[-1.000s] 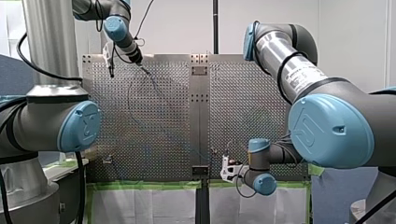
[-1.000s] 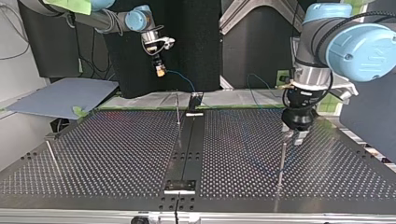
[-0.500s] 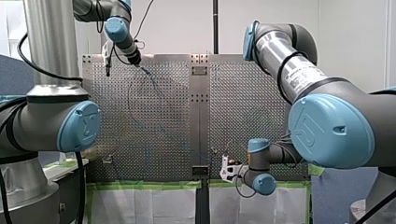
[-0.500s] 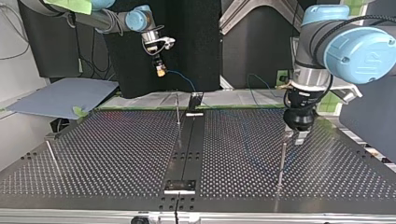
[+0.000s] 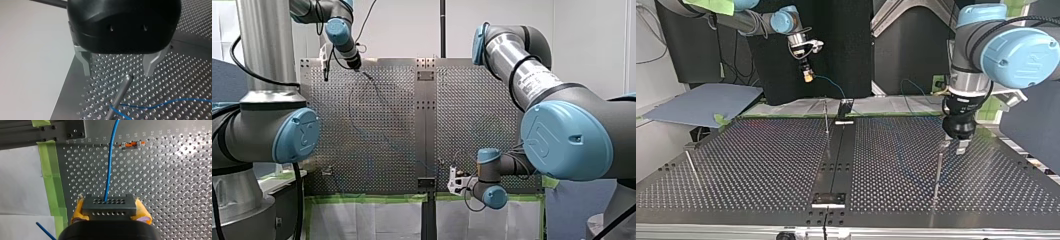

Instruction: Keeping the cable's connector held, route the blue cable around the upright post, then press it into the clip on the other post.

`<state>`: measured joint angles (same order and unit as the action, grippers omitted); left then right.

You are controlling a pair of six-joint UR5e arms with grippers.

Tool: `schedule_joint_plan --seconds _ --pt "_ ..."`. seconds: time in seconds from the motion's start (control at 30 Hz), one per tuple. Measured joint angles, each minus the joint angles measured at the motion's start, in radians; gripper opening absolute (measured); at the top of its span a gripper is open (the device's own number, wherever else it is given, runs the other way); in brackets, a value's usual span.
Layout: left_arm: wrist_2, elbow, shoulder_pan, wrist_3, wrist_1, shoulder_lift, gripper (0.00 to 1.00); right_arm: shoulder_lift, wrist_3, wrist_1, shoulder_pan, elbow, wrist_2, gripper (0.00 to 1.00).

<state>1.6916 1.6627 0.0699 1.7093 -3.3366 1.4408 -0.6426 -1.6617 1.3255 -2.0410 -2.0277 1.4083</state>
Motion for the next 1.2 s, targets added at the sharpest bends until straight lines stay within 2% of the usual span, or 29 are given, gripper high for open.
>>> schedule_joint_plan --seconds 0.33,0.6,0.7,0.93,1.2 --pt "0.03 0.0 0.004 -0.006 -0.001 0.0 1.0 0.0 0.0 0.0 0.0 0.002 0.0 0.0" --pt "0.036 0.0 0.006 -0.012 -0.001 0.0 1.0 0.0 0.0 0.0 -0.001 0.004 0.0 0.0" --pt "0.044 0.0 0.008 -0.03 0.0 0.0 1.0 0.0 0.0 -0.002 -0.001 0.005 0.0 0.0" --pt "0.093 0.0 0.026 -0.1 0.005 0.0 1.0 0.0 0.0 -0.009 -0.002 0.005 0.001 0.0" --pt "0.093 -0.001 0.082 -0.176 0.053 0.017 1.0 0.0 0.0 -0.011 -0.008 0.005 0.0 0.0"
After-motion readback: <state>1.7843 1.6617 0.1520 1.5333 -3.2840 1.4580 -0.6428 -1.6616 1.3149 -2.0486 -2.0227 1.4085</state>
